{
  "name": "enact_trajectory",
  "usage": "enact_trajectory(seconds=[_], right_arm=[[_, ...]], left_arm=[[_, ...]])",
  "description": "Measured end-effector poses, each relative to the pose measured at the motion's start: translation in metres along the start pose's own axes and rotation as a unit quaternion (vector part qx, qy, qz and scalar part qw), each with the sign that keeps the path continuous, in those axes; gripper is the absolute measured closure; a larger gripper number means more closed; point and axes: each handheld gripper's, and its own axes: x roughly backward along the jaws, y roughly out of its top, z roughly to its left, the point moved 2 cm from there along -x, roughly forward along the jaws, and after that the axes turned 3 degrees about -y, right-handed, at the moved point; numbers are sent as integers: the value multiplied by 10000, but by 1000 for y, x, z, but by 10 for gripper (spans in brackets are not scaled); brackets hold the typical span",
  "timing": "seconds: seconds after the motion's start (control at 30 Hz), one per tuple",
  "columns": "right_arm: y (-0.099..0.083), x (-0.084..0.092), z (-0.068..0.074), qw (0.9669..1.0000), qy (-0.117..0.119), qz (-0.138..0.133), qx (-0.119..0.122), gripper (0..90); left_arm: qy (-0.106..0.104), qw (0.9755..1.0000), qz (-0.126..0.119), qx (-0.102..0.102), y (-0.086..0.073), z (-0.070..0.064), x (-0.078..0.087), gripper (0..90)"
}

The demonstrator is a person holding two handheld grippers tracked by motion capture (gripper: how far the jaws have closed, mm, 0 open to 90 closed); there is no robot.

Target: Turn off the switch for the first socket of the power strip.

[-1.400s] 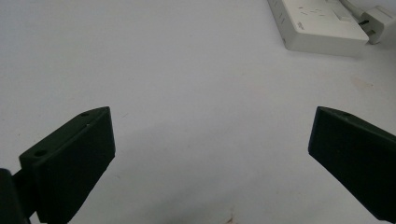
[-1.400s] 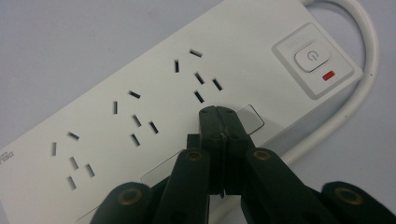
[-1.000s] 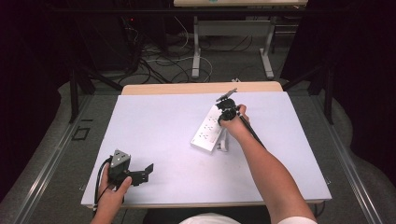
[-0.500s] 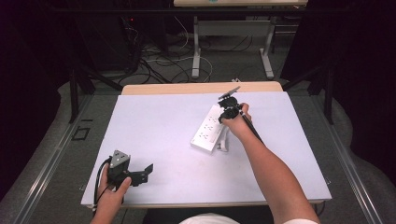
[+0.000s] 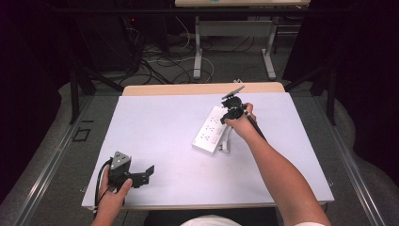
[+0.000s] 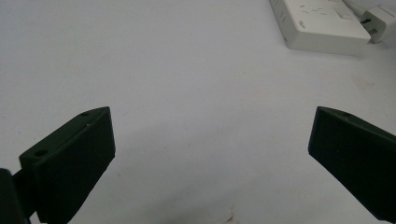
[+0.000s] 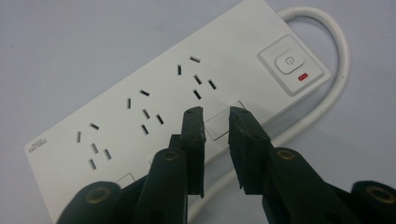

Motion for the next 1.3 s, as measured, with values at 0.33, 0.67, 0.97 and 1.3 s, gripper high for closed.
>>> enact_trajectory(seconds=[0.33, 0.67, 0.97, 1.3], right_arm=[[-3, 7, 4, 9998, -20, 119, 133, 622], [-6, 10, 6, 9996, 18, -23, 285, 513], [-9, 23, 5, 9989, -57, -158, 430, 473], [-19, 41, 9, 9977, 73, -337, 584, 275]], left_arm=[[-2, 10000, 20, -25, 0, 0, 0, 5], [-12, 10000, 24, -18, 0, 0, 0, 5], [0, 10000, 9, -31, 0, 0, 1, 5], [5, 10000, 4, -29, 0, -1, 1, 5]])
